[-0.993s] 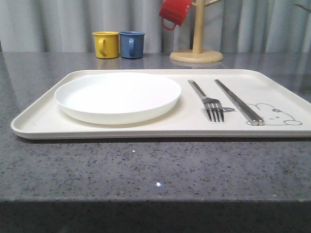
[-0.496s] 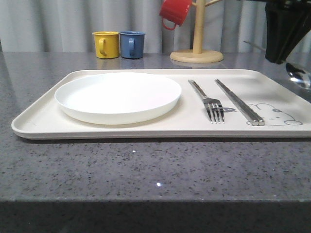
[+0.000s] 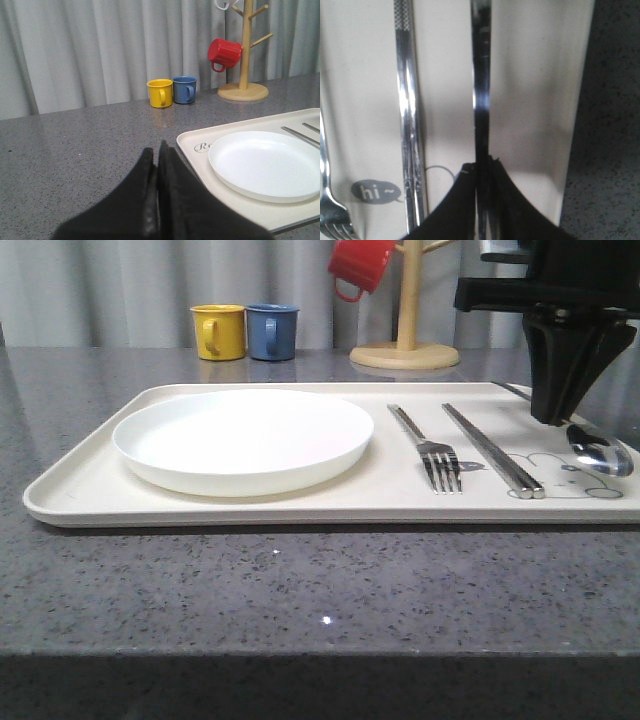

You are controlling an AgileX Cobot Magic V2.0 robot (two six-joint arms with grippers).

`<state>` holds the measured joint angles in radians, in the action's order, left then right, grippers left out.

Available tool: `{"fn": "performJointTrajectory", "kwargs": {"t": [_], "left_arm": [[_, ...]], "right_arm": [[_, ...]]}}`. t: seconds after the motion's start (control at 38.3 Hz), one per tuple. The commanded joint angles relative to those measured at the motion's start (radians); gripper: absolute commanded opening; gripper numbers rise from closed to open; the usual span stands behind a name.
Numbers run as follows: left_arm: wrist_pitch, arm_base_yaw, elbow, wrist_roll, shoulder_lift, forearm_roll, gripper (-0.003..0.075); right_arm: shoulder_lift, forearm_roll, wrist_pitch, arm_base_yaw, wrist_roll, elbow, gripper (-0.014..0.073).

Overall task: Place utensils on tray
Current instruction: 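Lower the spoon onto the tray beside the chopsticks and release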

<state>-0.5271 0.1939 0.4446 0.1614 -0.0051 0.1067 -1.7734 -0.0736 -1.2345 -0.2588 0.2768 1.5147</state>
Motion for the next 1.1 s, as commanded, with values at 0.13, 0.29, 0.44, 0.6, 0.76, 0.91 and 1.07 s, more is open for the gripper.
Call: {"fn": "performJointTrajectory", "kwargs": {"t": [0.13, 0.29, 0.44, 0.6, 0.76, 0.91, 1.07], "left_arm": [[0.085, -0.002, 0.025, -0.011, 0.012, 0.012, -0.0018], [0.085, -0.002, 0.025, -0.011, 0.012, 0.012, -0.0018], [0.085, -0.002, 0.025, -0.011, 0.012, 0.012, -0.0018], [0.085, -0.002, 0.025, -0.011, 0.012, 0.012, -0.0018], [0.085, -0.002, 0.025, -0.011, 0.012, 0.012, -0.0018], [0.085, -0.002, 0.025, -0.011, 0.012, 0.012, -0.0018], [0.085, -0.002, 0.025, -0.011, 0.012, 0.012, -0.0018]], "right_arm": [[0.036, 0.010, -0.079, 0.000, 0.023, 0.021, -0.0013], [0.015, 0.019, -0.084, 0.000, 0.023, 0.021, -0.0013], [0.007, 0.020, -0.083, 0.000, 0.024, 0.021, -0.0013], [-0.008, 0.020, -0.093, 0.000, 0.024, 0.021, -0.0013], [-0.014, 0.021, -0.095, 0.000, 0.026, 0.021, 0.0020], [-0.014, 0.024, -0.083, 0.000, 0.028, 0.021, 0.0162], [-0.010, 0.029, -0.083, 0.000, 0.028, 0.038, 0.0304]]}}
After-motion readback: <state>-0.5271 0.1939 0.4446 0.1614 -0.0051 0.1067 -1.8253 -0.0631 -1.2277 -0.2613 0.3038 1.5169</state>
